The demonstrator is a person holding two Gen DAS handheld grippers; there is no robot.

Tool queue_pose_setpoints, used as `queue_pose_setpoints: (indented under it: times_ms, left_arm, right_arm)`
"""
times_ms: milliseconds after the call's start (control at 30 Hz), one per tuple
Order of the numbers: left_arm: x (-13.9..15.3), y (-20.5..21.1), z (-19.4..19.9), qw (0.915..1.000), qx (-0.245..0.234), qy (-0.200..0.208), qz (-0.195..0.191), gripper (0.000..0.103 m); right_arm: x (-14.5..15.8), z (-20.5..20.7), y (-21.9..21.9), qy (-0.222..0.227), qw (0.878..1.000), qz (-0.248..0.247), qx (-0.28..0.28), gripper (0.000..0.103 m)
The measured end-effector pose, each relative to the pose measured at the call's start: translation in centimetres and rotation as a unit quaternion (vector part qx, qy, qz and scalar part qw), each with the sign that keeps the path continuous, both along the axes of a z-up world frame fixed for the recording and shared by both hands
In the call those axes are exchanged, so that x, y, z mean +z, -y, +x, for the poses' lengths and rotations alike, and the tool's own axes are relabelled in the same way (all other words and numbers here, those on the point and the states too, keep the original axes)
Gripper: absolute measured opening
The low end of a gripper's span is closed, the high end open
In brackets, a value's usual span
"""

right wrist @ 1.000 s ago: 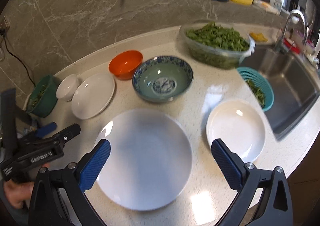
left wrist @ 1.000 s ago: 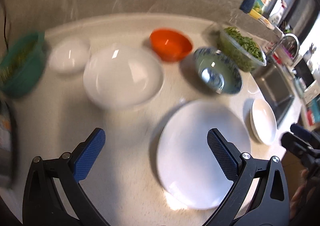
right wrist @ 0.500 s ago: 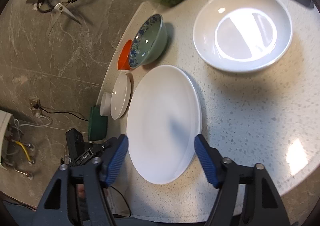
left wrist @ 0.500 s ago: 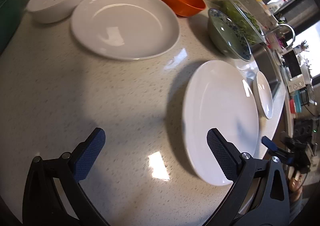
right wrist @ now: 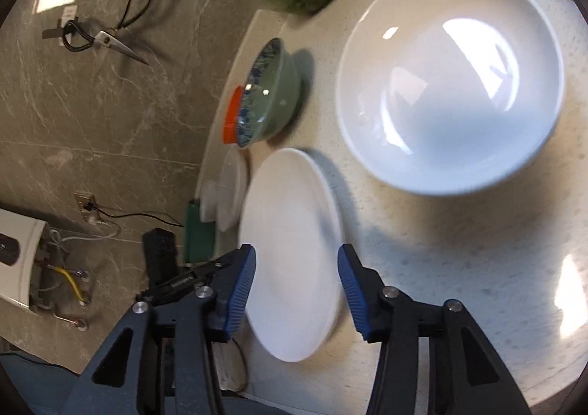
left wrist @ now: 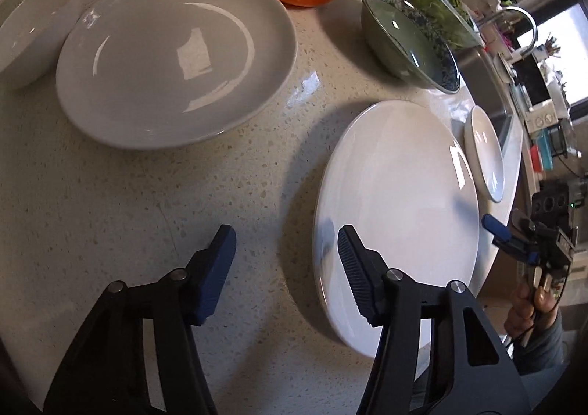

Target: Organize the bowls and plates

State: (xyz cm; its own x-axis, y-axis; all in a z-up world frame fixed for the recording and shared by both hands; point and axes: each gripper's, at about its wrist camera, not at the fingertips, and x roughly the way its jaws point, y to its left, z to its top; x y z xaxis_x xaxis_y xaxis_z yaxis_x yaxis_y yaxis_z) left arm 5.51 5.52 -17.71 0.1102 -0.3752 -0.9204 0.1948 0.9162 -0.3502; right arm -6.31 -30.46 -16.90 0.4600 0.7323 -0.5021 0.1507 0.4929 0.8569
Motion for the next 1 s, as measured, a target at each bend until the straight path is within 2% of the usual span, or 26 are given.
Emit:
queue_pose_setpoints:
  times_ms: [133, 233, 333, 467, 567, 600, 633, 667, 833, 900, 1000]
  left_arm:
    - [0.0, 0.2, 0.7, 0.9995, -0.026, -0.01, -0.012, 0.055]
    - [-0.1, 0.4, 1.2, 0.9993, -0.035, -0.011, -0.013, 0.055]
    - [-0.1, 1.2, 1.4, 0.9977, -0.063, -0.016, -0.02, 0.055]
    - [-0.2, 2.5, 1.5, 0.994, -0.1, -0.025, -0.038, 0.055]
    - [-0.2, 2.7, 2.0, 0.9923, -0.104, -0.035, -0.057, 0.054]
    - [-0.2, 2.4, 2.0, 0.9919, -0.104, -0.038, -0.062, 0.05]
    - [-0.5, 2.5, 2.0, 0.9902, -0.108, -0.05, -0.073, 0.036]
    - [-0.7, 2.6, 2.1, 0.9894, -0.11, -0.057, -0.076, 0.031]
    - [-0.9, 2.5, 2.0, 0.988, -0.114, -0.062, -0.084, 0.029]
    - [-1.0, 2.3, 2.0, 0.988, -0.108, -0.065, -0.089, 0.028]
    - [-1.0, 2.1, 2.1, 0.9879, -0.103, -0.067, -0.095, 0.028]
  right_arm:
    - [-1.1, 0.3, 0.7, -0.013, 1.0, -0.005, -0.001, 0.051]
    - [-2.2, 0.8, -0.3, -0.018, 1.0, 0.006, 0.025, 0.051]
    - [-3.1, 1.1, -1.0, -0.026, 0.999, 0.021, 0.04, 0.042]
    - [-3.3, 1.4, -1.0, -0.021, 0.998, 0.041, 0.044, 0.042]
    - [-3.4, 1.7, -1.2, -0.026, 0.996, 0.047, 0.064, 0.041]
    - [-3.4, 1.7, -1.3, -0.027, 0.996, 0.045, 0.068, 0.041]
    - [-3.4, 1.7, -1.4, -0.027, 0.996, 0.046, 0.07, 0.041]
    - [-3.5, 1.8, -1.3, -0.027, 0.996, 0.047, 0.07, 0.041]
    - [-3.5, 1.7, -1.4, -0.031, 0.996, 0.045, 0.067, 0.039]
    - [-3.5, 1.7, -1.4, -0.035, 0.996, 0.042, 0.07, 0.037]
    - [-4.1, 1.8, -1.5, -0.063, 0.995, 0.028, 0.068, 0.019]
